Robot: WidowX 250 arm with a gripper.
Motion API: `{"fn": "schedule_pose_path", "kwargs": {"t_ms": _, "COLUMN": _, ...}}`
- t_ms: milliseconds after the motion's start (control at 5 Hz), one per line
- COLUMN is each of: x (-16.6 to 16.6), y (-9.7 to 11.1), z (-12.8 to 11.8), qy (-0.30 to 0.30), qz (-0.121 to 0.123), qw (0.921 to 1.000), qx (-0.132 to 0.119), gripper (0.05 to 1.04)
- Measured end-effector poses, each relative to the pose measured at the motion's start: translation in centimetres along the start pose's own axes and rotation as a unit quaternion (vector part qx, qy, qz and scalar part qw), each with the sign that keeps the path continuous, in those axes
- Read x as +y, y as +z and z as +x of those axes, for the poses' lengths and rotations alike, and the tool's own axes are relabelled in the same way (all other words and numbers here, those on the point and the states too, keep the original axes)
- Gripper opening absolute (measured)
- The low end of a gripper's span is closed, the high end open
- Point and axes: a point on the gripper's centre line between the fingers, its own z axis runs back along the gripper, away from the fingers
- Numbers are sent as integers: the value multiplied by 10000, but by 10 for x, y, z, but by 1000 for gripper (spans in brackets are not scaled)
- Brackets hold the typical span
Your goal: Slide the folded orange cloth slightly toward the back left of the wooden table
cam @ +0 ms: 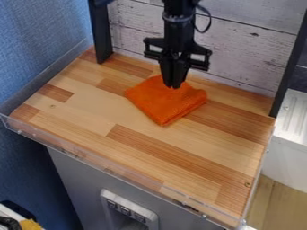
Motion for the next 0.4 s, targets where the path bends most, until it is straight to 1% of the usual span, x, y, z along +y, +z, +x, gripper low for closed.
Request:
{"fn": "schedule_pose_path", "kwargs": {"t_ms": 200, "x": 1, "y": -17, "z": -3, "qy": 6, "qz": -12, "qw": 9999, "qx": 169, "gripper": 67}}
{"fn": "schedule_pose_path", "kwargs": {"t_ms": 400, "x": 4, "y": -36, "z": -4, "qy": 28, "qz": 1, "qw": 9994, "qx": 337, "gripper": 63}}
